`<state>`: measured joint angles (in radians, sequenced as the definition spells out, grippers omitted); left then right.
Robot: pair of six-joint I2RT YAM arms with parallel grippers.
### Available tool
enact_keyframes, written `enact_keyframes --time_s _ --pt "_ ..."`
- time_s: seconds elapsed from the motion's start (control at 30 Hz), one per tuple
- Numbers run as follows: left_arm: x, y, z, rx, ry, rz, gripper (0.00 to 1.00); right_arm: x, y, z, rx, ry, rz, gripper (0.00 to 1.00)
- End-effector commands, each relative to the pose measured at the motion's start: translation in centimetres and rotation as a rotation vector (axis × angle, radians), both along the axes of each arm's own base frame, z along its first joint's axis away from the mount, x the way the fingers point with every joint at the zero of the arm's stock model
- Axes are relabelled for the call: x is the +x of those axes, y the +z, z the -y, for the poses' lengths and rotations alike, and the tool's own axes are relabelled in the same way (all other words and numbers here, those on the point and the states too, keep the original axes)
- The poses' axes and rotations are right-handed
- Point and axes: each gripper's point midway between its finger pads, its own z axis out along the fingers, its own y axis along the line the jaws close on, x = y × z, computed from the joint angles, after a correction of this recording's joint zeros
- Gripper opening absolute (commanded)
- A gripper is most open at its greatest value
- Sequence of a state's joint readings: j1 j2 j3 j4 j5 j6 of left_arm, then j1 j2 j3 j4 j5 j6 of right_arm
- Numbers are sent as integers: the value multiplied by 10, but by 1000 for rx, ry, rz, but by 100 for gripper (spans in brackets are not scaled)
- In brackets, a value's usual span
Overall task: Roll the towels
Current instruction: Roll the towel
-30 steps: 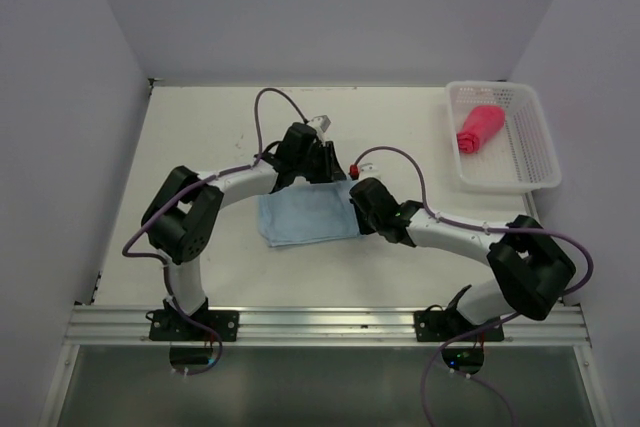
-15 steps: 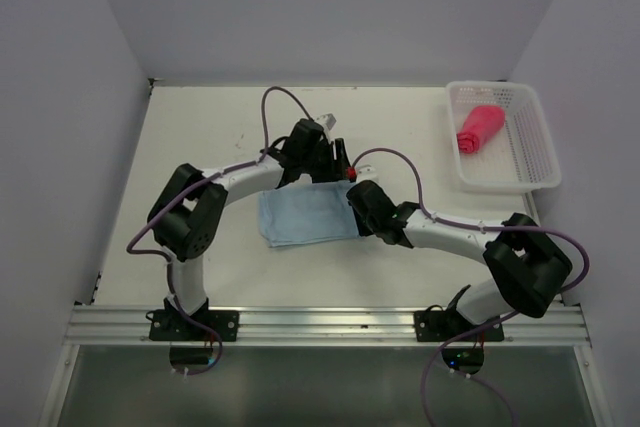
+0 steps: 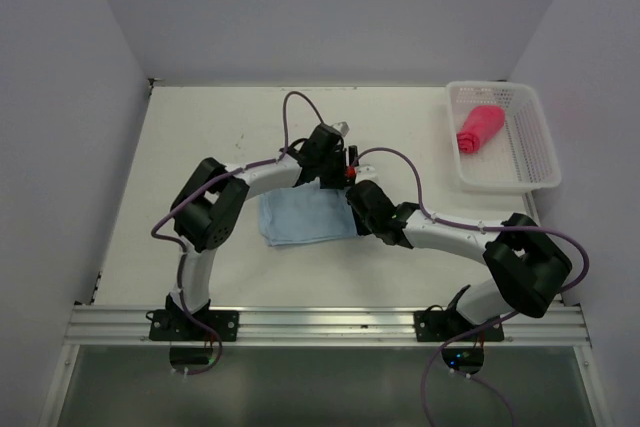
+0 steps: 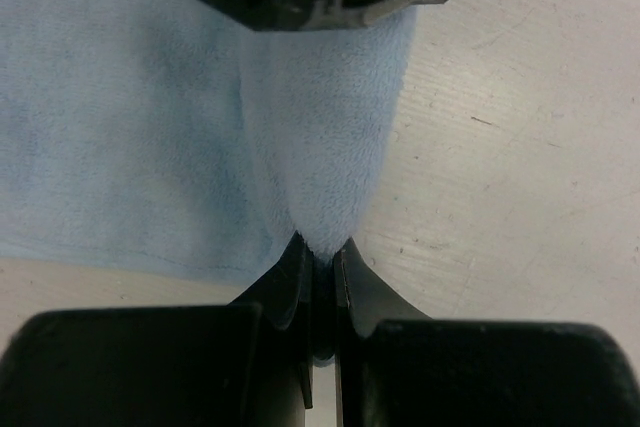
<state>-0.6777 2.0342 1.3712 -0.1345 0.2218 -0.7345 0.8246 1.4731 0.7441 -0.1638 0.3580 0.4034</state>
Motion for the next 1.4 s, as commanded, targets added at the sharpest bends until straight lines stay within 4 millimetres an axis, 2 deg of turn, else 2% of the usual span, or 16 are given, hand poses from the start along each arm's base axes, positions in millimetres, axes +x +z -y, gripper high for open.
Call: enact_keyframes --time_s 0.0,0.07,0.17,0.43,0.57,0.67,0.9,1.03,1.1,1.13,1.2,1.23,1.37 --pt "8 4 7 60 -7 45 68 9 10 -9 35 -10 60 0" --pt "9 -1 5 97 -7 50 64 10 11 -9 28 -7 68 0" --pt "7 -8 1 125 -14 46 48 11 12 -8 14 -3 81 0" --pt "3 -20 -7 165 -31 37 31 15 14 -2 -20 -3 121 0" --pt "5 -18 -6 148 -21 39 11 13 14 0 -63 7 131 0" --pt "10 -15 -9 128 9 46 1 10 12 5 -86 -3 131 0" --pt "30 -2 -32 44 134 60 0 -2 5 19 -139 -98 113 0" --pt "44 14 -41 -1 204 88 0 -7 3 22 -172 -120 126 0" --pt "45 14 -45 -10 215 90 0 -8 3 21 -194 -109 137 0" --pt "50 25 -41 -49 222 126 0 -11 2 19 -214 -93 143 0" --pt "46 23 -44 -69 232 131 0 -10 7 18 -250 -83 172 0" --pt "50 34 -43 -106 243 160 0 -12 6 15 -269 -65 178 0" --pt "52 40 -49 -155 250 186 0 -15 10 8 -348 -27 215 0"
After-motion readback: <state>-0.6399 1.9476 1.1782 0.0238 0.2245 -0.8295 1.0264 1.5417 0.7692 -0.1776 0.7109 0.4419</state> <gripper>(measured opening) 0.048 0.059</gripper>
